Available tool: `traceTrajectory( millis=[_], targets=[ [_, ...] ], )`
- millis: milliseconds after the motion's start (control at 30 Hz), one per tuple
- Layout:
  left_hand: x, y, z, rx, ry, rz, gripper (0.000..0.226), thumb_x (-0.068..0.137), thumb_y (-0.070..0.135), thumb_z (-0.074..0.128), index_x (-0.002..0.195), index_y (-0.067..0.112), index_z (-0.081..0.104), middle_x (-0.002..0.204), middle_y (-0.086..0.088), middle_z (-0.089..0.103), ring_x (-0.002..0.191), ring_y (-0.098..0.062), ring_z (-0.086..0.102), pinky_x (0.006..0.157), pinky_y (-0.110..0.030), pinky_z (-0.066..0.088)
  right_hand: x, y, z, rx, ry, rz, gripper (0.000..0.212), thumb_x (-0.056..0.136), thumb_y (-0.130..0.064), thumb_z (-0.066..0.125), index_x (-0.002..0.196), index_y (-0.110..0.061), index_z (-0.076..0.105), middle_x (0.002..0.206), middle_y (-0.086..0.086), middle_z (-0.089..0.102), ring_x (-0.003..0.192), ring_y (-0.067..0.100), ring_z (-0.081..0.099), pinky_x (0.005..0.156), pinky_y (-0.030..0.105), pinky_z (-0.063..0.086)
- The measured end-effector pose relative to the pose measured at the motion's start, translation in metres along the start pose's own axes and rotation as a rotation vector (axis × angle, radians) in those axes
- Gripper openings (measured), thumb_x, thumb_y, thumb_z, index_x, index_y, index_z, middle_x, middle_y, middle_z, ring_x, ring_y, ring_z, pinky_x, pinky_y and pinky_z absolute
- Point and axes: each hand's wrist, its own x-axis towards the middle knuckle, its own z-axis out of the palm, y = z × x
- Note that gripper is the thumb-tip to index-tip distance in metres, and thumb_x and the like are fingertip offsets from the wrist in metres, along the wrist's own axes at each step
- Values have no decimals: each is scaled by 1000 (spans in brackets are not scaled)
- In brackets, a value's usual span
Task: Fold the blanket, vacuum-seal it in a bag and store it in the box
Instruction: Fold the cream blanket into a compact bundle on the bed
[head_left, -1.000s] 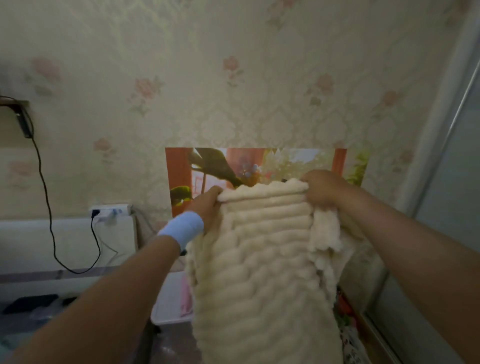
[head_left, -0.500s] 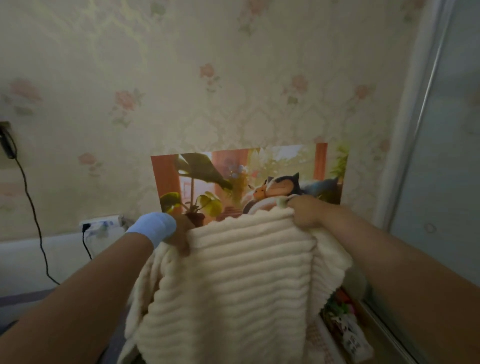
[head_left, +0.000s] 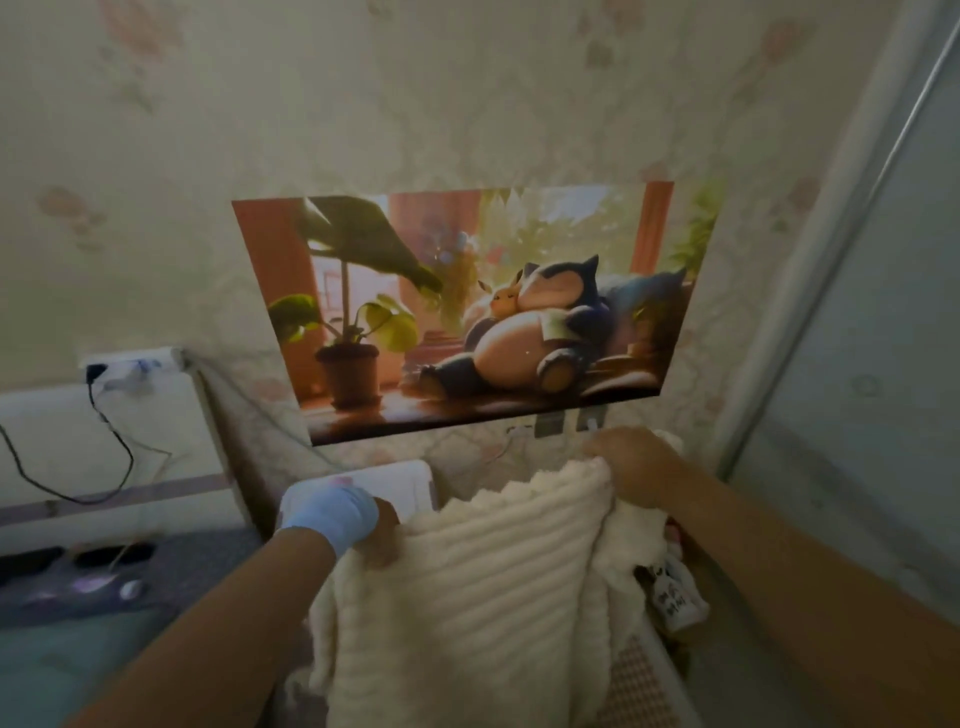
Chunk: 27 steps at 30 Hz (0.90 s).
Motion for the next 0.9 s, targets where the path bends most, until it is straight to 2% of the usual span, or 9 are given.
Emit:
traceTrajectory(
  millis=[67,200,400,500,600,667,767,833,900],
  targets=[
    [18,10,0,-22,-33,-42,46,97,24,51,140,6,45,142,-10,46,101,-18,48,55,-19,43,12,21,23,-132,-119,12,21,97,-27,49,108,-22,66,115,0,67,107,22,61,97,34,46],
    [69,12,-15,21,191,-113,47,94,35,43,138,18,49,144,-3,46,132,-22,44,103,-31,40,54,37,47,-69,-293,102,25,99,-20,48,121,-14,59,126,6,61,115,26,58,99,35,47],
    [143,-4,-69,-381,485,-316,33,92,17,50,124,14,60,126,-9,61,114,-29,59,94,-39,49,150,57,75,432,48,330,29,101,-12,45,128,-12,55,134,14,55,123,33,53,101,40,45],
    [176,0,-66,-685,602,-226,46,96,16,51,140,10,44,140,-15,48,128,-32,47,106,-38,39,168,51,114,574,51,194,65,97,-4,49,154,-26,26,164,4,17,150,27,20,117,38,28],
    [195,29,-33,-798,617,-70,70,94,14,53,153,25,16,152,-8,34,135,-28,39,109,-34,32,150,36,165,540,-122,163,84,94,3,47,159,-30,6,166,-7,-12,153,19,1,119,31,21],
    [207,51,1,-864,563,2,72,93,12,54,152,31,17,148,-6,39,129,-27,47,106,-38,40,127,29,204,535,-275,126,77,94,2,46,159,-27,14,167,-2,-4,153,20,6,119,29,20],
    [217,82,55,-816,385,100,50,94,16,55,141,27,41,135,-2,52,114,-24,57,94,-29,46,86,19,261,570,-462,157,60,95,-2,47,151,-23,37,161,4,25,145,23,29,112,28,33],
    [221,102,90,-844,268,107,25,92,18,55,116,28,60,111,-2,64,91,-23,64,77,-26,51,57,10,297,567,-528,173,47,95,-6,49,138,-24,52,151,4,41,133,22,45,104,29,44],
    [225,121,125,-852,101,138,9,91,24,57,93,32,60,100,-1,69,77,-22,69,69,-30,57,31,0,335,567,-575,184,32,94,-10,51,119,-25,63,138,-3,50,112,20,59,89,30,54]
  ],
)
